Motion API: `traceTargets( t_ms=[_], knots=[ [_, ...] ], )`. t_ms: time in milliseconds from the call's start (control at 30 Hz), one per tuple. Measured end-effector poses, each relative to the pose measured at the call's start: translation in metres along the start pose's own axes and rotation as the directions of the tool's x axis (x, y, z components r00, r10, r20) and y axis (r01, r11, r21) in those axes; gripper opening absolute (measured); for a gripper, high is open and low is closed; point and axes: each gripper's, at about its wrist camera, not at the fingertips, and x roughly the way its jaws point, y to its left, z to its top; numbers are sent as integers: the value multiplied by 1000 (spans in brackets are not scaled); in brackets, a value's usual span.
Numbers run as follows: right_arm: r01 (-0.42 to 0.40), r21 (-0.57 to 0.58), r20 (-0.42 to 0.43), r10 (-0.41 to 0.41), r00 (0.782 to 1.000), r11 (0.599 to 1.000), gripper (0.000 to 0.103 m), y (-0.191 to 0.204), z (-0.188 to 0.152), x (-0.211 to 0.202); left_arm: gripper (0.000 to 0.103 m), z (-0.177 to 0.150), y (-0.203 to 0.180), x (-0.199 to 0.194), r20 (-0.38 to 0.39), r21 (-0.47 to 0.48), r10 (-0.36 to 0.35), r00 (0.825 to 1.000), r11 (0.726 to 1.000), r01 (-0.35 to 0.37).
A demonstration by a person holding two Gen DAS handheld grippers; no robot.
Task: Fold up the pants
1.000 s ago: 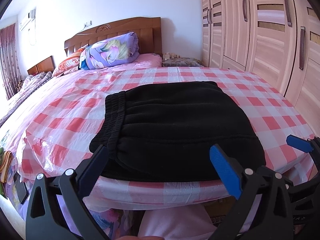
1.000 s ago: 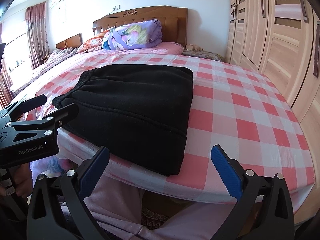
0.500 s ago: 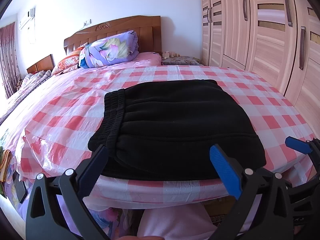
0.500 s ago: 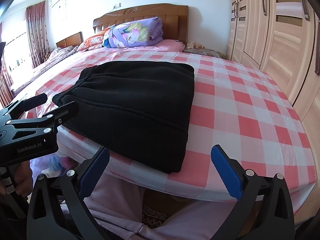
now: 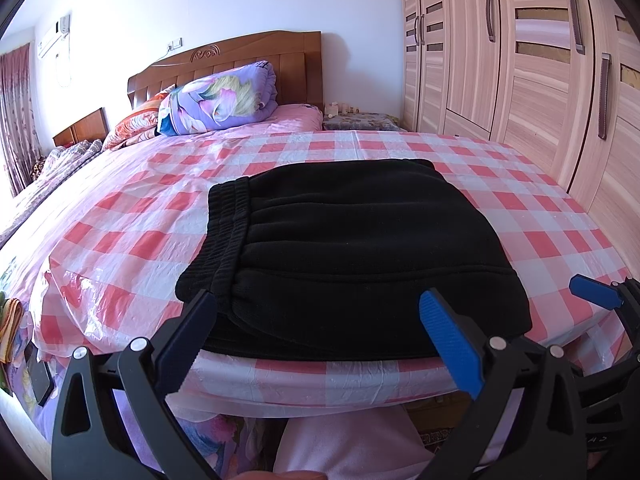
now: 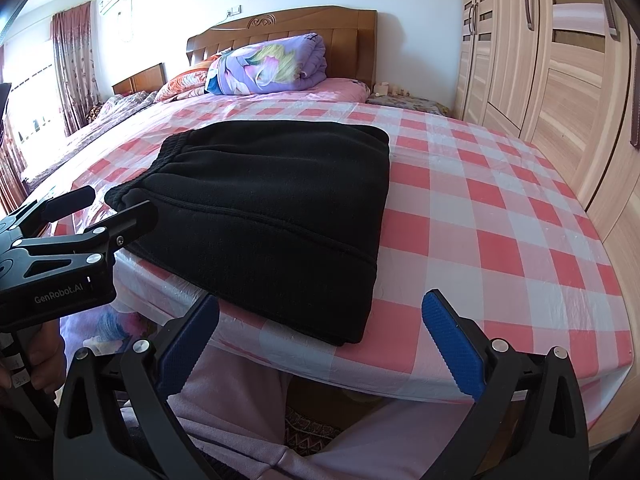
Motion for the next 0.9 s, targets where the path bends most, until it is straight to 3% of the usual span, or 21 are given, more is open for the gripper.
traceTargets(
  t_ms=[900],
  knots=[
    [0, 1, 0, 0, 1000, 1000, 98, 0, 0, 0, 101, -1, 2, 0, 1, -12, -6, 1000, 1000, 6]
  ],
)
